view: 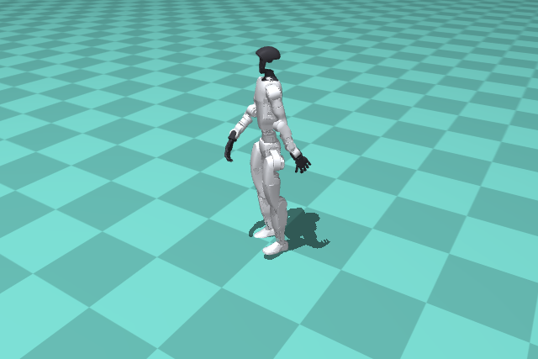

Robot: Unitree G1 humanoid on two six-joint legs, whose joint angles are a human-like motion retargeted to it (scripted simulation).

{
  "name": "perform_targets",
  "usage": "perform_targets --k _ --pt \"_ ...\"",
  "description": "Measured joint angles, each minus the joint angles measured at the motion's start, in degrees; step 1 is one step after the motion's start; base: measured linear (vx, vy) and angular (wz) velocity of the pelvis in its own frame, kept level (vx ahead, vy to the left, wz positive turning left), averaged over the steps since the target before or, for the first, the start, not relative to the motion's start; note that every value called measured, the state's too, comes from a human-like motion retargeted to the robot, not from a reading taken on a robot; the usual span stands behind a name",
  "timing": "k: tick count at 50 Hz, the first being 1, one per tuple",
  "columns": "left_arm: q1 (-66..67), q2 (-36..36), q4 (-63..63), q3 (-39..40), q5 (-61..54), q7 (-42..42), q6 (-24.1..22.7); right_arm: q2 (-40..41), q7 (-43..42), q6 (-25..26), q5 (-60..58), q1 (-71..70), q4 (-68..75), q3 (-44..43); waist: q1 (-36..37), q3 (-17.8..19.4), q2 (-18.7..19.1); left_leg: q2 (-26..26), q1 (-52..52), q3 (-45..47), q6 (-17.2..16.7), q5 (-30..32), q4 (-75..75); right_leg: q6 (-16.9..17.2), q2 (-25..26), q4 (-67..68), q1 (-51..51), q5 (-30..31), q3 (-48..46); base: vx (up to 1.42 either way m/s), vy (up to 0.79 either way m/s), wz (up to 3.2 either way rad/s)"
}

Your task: In place motions

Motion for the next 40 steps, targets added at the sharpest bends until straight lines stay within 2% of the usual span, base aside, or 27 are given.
perform_targets --k 6,10,15,20,23,27,34,40 --pt "9.34 1.42 0.00 5.34 -0.71 2.59 -0.52 -1.59 -2.41 -4.20 -0.16 2.31 -4.63 0.59 -0.13 -0.10 -0.05 0.20 -0.31 0.20 -0.12 -0.04 -0.07 0.08 0.15 -0.10 -0.36 0.10 0.16 0.00 0.00 0.00" --pt "8.16 1.79 0.00 5.03 -2.72 4.06 0.90 -2.86 -4.00 -1.98 -2.16 6.47 1.99 -1.22 -0.39 -0.06 -0.53 0.08 -0.69 -0.45 -0.01 0.05 0.11 0.14 -0.07 -0.19 -0.07 -0.14 -0.57 0.02 -0.03 0.20" --pt "-3.97 1.96 0.00 -0.45 -1.61 1.37 2.14 -4.84 -5.18 4.31 -4.28 11.50 21.32 -9.38 1.13 -0.11 -1.19 -0.04 -1.15 -1.40 0.22 0.20 0.49 0.42 -0.54 -0.42 0.71 -0.48 -1.77 0.01 0.00 0.08" --pt "-21.14 0.59 -3.99 -9.41 -0.28 -3.44 1.83 -8.81 -5.77 11.33 1.20 18.90 37.02 -19.57 2.92 0.34 -2.66 -0.62 -1.75 -3.79 0.72 0.55 1.18 0.66 -1.18 -0.95 2.56 -1.09 -4.31 0.02 -0.02 0.40" --pt "-27.20 -1.65 -12.32 -11.62 -0.91 -6.32 -0.03 -10.06 -8.41 12.57 4.92 25.25 37.25 -24.33 3.33 0.55 -3.31 -0.92 -2.59 -5.24 0.94 0.88 1.71 0.72 -1.47 -1.18 3.30 -1.53 -5.61 0.01 -0.03 0.39" --pt "-33.99 -4.68 -21.90 -14.08 -3.87 -8.32 -4.56 -11.06 -10.59 11.58 7.24 31.56 37.25 -28.29 3.59 0.10 -3.76 -1.19 -3.13 -6.16 1.11 1.16 1.86 0.76 -1.66 -1.32 3.71 -1.92 -6.56 0.01 -0.01 0.14" --pt "-37.81 -5.41 -32.68 -19.19 -2.03 -5.85 -10.40 -11.29 -13.99 14.82 9.10 30.81 37.25 -24.01 5.04 -0.23 -3.18 -0.85 -2.27 -4.96 1.07 0.83 1.77 0.58 -1.33 -0.97 3.44 -1.78 -5.15 0.00 0.03 -0.21" --pt "-32.48 -1.90 -29.62 -21.03 4.54 -3.63 -11.86 -7.01 -24.28 6.94 8.49 20.76 33.41 -17.68 4.17 -1.03 -2.03 -0.24 -1.17 -3.31 0.92 0.52 1.34 0.34 -0.53 -0.76 3.02 -1.58 -3.38 -0.01 0.03 -0.26"
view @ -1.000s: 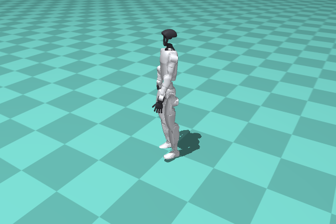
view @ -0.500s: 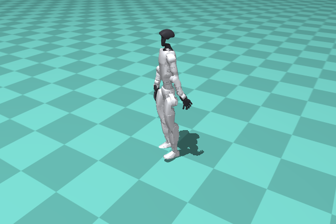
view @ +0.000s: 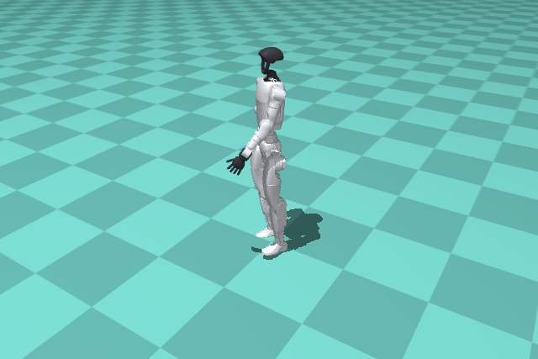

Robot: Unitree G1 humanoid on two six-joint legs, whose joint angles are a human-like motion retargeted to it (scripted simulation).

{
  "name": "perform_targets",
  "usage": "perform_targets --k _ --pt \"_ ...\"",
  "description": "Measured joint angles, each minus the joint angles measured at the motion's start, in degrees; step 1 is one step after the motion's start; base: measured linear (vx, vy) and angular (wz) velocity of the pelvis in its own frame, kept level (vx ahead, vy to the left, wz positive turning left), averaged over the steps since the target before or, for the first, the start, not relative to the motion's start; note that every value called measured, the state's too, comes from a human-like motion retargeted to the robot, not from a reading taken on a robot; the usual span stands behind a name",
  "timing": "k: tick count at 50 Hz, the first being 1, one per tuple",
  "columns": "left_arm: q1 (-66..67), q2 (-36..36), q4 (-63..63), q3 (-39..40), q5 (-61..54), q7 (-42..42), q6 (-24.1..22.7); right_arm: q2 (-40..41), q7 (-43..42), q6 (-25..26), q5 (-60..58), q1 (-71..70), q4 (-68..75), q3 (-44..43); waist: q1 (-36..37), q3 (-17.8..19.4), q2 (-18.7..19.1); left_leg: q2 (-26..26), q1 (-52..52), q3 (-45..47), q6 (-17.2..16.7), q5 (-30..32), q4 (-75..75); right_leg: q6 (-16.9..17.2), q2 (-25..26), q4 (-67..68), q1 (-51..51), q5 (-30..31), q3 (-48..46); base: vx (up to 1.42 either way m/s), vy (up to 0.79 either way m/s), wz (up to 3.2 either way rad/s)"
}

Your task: In place motions

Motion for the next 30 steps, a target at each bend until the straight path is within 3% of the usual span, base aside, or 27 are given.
perform_targets --k 5,9,13,18,23,30 --pt "6.71 0.55 16.10 4.66 3.47 1.98 3.36 4.39 3.33 -5.50 0.07 -7.51 -12.32 7.10 -1.49 -0.37 0.72 0.42 0.71 1.13 -0.29 -0.19 -0.41 -0.16 0.45 0.37 -0.65 0.06 1.50 -0.05 0.02 -0.20" --pt "14.80 0.75 28.50 14.08 -0.22 7.11 6.34 6.80 6.76 -7.80 -0.15 -13.46 -20.06 12.58 -2.00 -0.88 1.38 0.67 1.16 2.46 -0.62 -0.43 -0.92 -0.26 0.86 0.59 -1.79 0.34 3.52 -0.01 -0.01 -0.32" --pt "26.69 1.44 29.62 21.63 -8.01 12.74 6.45 7.75 15.15 -8.09 -2.21 -17.35 -26.46 16.02 -1.72 -0.88 1.65 0.76 1.71 4.01 -0.97 -0.71 -1.36 -0.41 1.13 0.65 -2.77 0.80 5.30 0.00 -0.03 -0.40" --pt "36.34 2.83 29.62 26.13 -5.59 11.75 6.18 6.50 26.85 -8.34 -6.64 -17.81 -30.81 17.59 -1.13 -0.45 1.78 0.86 2.07 4.77 -1.19 -0.84 -1.56 -0.45 1.19 0.65 -2.97 0.91 5.87 0.00 0.00 -0.12" --pt "37.51 4.76 29.62 25.31 -2.23 8.16 11.27 4.40 21.12 -8.41 -11.12 -14.27 -26.50 16.24 -1.35 -0.18 1.18 0.56 1.50 3.09 -1.03 -0.54 -1.34 -0.44 0.74 0.39 -2.05 0.36 3.87 0.02 -0.02 0.40" --pt "30.98 2.57 22.02 25.64 -3.87 2.65 10.77 2.33 11.65 -1.30 -8.41 -8.70 -3.61 7.18 -0.15 0.04 -0.07 -0.21 0.54 0.39 -0.64 -0.14 -0.80 -0.28 -0.09 -0.18 -0.35 -0.36 0.71 0.03 -0.01 0.43"
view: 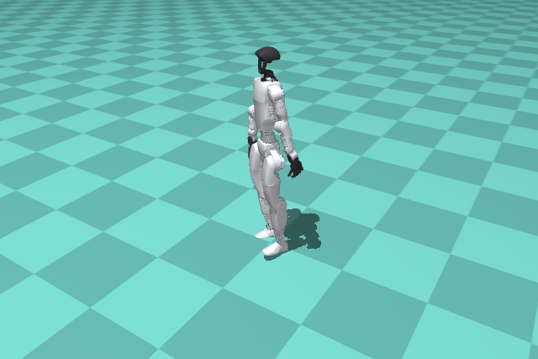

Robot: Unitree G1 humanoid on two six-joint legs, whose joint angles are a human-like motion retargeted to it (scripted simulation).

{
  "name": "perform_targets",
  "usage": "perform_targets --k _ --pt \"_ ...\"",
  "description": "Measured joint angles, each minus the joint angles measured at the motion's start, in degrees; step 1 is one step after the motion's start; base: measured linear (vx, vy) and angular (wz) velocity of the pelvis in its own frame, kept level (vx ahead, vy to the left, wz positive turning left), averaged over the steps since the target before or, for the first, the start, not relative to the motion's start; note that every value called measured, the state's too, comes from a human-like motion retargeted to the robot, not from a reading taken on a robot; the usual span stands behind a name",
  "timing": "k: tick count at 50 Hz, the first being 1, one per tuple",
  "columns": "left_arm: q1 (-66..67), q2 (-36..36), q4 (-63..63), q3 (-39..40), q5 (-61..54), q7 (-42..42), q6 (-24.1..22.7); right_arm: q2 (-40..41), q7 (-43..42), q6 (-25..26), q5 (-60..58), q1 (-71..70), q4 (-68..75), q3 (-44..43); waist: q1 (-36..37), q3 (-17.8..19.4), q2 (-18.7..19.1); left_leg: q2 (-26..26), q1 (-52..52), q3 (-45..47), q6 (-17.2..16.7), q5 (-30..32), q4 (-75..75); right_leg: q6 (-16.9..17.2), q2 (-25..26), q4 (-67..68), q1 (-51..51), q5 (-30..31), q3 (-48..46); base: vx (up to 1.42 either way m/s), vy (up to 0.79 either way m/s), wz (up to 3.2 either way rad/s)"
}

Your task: In place motions

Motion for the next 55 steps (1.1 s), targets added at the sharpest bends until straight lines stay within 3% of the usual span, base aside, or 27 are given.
perform_targets --k 6,12,21,30,40,55 --pt "-6.20 -3.17 -9.89 -3.66 -4.34 -1.15 -4.13 -2.69 -6.10 1.95 9.71 8.69 4.85 -9.38 -0.01 0.07 -0.81 -0.57 -0.82 -1.70 0.33 0.24 0.49 0.21 -0.53 -0.45 1.12 -0.44 -2.11 0.02 -0.02 0.29" --pt "-10.52 -2.74 -13.55 -9.25 -3.91 -2.40 -5.90 -5.07 -5.18 1.88 9.83 12.48 4.23 -14.42 -2.02 -1.15 -0.63 -0.47 -1.82 -1.69 0.46 0.28 0.75 0.49 -0.55 -0.71 0.85 -0.47 -2.70 -0.01 0.00 -0.04" --pt "-12.22 -1.42 -11.08 -10.30 -1.17 -2.92 -5.73 -4.49 -4.46 3.88 7.97 7.97 1.81 -12.38 -3.91 -1.01 0.78 -0.08 -1.26 0.74 0.56 -0.22 0.54 0.61 -0.31 -0.35 -0.34 0.24 -0.76 -0.03 0.04 -0.32" --pt "-10.10 -1.54 -3.84 -7.67 -2.36 0.02 -5.36 0.43 -0.49 2.39 6.84 5.19 -7.10 -5.84 -3.33 -0.71 1.32 -0.55 -1.16 0.65 0.91 -0.41 0.47 0.69 -0.61 0.02 -0.80 0.49 0.07 0.00 0.03 -0.01" --pt "-6.69 -0.82 0.89 -4.12 -3.52 1.62 -4.51 -0.11 2.54 0.09 -3.90 3.54 -13.55 1.21 -1.01 -0.25 0.74 -1.70 -1.56 -0.81 1.49 -0.44 0.83 1.10 -1.71 0.14 -0.28 0.39 -1.28 0.04 0.04 0.15" --pt "-6.64 -1.52 -1.11 -3.51 -5.25 2.93 -5.69 -2.21 -0.48 4.11 -0.81 5.51 -4.49 -4.75 0.78 0.71 -0.75 -3.49 -1.39 -2.91 2.78 -0.64 1.14 1.92 -3.17 0.48 1.20 0.24 -3.36 0.08 0.04 0.12"
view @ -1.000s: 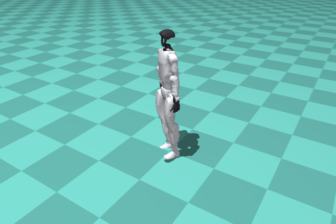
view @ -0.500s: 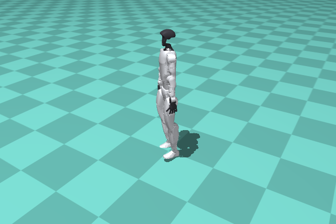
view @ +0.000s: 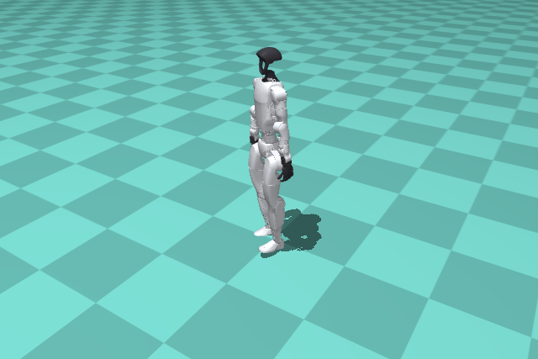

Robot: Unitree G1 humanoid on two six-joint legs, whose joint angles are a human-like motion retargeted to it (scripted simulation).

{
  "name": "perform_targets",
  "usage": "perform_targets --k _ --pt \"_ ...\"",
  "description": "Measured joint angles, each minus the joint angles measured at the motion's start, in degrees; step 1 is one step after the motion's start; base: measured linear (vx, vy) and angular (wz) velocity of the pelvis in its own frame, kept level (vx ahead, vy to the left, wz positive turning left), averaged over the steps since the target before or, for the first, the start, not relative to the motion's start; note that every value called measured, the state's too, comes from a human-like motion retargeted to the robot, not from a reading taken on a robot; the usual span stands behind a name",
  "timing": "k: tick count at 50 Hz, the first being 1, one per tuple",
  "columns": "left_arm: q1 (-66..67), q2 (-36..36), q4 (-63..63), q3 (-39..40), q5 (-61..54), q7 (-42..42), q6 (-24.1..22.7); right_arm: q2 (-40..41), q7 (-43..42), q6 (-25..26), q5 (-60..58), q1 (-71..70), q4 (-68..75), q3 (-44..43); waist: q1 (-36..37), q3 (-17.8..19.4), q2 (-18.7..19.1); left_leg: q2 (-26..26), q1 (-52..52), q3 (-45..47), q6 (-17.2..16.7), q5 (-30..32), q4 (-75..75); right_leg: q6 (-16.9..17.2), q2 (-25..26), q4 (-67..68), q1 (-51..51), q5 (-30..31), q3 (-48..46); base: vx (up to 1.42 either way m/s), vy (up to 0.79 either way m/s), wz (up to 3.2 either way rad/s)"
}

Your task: In place motions

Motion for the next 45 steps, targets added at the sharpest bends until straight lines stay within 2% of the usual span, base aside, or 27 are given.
perform_targets --k 5,15,26,35,45 --pt "-1.21 -0.52 -1.18 0.30 -2.45 3.34 -1.61 -0.42 -0.93 0.72 -1.29 1.24 1.57 -0.61 -0.08 0.11 -0.33 -0.47 -0.21 -0.30 0.46 -0.26 0.13 0.29 -0.31 0.06 -0.17 0.19 0.11 0.05 0.03 -0.04" --pt "-3.12 0.59 -2.94 -0.29 -2.79 0.70 -1.09 0.55 -0.51 0.69 0.61 1.78 0.58 -1.16 -0.71 0.63 -0.67 -0.56 -0.77 0.41 1.17 -0.67 0.20 0.69 -0.40 0.63 -1.66 0.89 1.31 0.01 0.01 -0.08" --pt "-4.38 1.06 -2.18 -0.14 -3.34 1.44 -1.17 0.94 1.02 -1.29 -0.48 1.35 -7.33 0.56 -1.67 2.26 -1.57 0.17 -2.02 1.81 1.52 -0.88 0.29 0.81 -0.03 2.31 -4.81 1.88 3.44 -0.01 -0.02 -0.16" --pt "-4.59 0.66 -1.05 0.22 -3.38 1.10 -1.09 0.57 0.87 -1.70 -0.04 -0.21 -9.87 2.11 -2.44 4.27 -2.35 1.91 -2.73 5.42 1.32 -0.55 -0.71 1.59 1.43 3.85 -8.26 5.51 6.80 -0.06 -0.07 -0.36" --pt "-4.60 0.97 -1.59 0.31 -2.96 1.07 -0.68 0.23 0.13 -1.68 -0.25 0.92 -7.45 1.81 -2.78 4.82 -2.67 3.78 -3.57 7.34 0.72 0.01 -1.18 -0.80 2.40 5.50 -8.95 3.63 7.56 -0.08 -0.07 -0.20"
